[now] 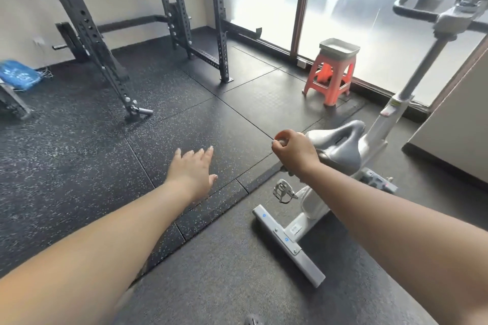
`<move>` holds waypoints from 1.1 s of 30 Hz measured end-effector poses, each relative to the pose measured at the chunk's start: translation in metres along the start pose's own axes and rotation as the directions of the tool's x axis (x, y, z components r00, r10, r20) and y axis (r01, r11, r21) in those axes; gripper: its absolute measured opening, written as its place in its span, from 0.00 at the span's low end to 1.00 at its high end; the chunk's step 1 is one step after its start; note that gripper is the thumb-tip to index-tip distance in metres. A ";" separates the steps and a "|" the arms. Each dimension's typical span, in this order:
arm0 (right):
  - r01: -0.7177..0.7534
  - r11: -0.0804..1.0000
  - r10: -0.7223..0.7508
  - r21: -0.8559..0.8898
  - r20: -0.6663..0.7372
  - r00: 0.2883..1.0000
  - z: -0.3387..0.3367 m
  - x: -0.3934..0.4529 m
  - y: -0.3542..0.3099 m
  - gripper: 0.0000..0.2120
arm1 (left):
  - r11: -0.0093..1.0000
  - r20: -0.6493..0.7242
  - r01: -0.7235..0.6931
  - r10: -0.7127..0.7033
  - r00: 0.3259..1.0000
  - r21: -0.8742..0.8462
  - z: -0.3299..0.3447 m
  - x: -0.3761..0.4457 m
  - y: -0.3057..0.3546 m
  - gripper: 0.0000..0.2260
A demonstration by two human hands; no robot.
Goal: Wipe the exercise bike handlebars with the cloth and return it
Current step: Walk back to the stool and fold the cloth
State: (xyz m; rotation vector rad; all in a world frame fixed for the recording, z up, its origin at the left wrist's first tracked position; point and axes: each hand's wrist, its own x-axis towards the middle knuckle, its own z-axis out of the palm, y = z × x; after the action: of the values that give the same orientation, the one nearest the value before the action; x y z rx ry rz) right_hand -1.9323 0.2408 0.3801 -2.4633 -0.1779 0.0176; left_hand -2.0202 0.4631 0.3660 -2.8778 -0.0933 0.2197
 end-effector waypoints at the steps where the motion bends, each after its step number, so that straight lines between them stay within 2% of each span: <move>1: -0.002 1.000 0.002 -0.009 0.004 1.000 0.004 0.014 -0.004 0.12 | 1.000 0.001 0.000 0.000 1.000 0.003 -0.001 0.011 -0.006 0.32; 7: -0.021 0.999 0.021 0.027 0.013 1.000 0.025 0.079 -0.033 0.12 | 1.000 -0.021 -0.016 0.015 1.000 -0.017 -0.008 0.068 -0.044 0.30; 15: -0.043 0.997 0.044 0.070 -0.008 0.999 0.065 0.153 -0.075 0.11 | 0.992 -0.106 -0.094 0.103 0.989 0.088 -0.006 0.153 -0.108 0.26; 18: -0.091 0.986 0.097 0.142 -0.037 0.995 0.082 0.184 -0.093 0.11 | 0.987 -0.112 -0.146 0.153 0.982 0.070 -0.003 0.195 -0.137 0.26; 22: -0.121 0.959 0.142 0.256 -0.065 0.988 0.095 0.226 -0.118 0.12 | 0.967 -0.145 -0.216 0.236 0.961 0.138 -0.013 0.257 -0.180 0.27; 28: -0.147 0.986 0.156 0.073 -0.129 0.979 0.094 0.289 -0.123 0.18 | 0.964 -0.198 -0.234 0.256 0.946 0.128 -0.037 0.348 -0.202 0.27; 33: -0.189 0.981 0.178 -0.045 -0.178 0.968 0.083 0.345 -0.107 0.11 | 0.952 -0.229 -0.304 0.304 0.925 0.038 -0.049 0.420 -0.176 0.27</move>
State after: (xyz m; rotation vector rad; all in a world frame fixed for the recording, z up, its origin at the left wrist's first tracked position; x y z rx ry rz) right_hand -1.6090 0.4203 0.3926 -2.5196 0.1272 -0.1235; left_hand -1.6059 0.6553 0.3989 -2.8780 0.3996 -0.0636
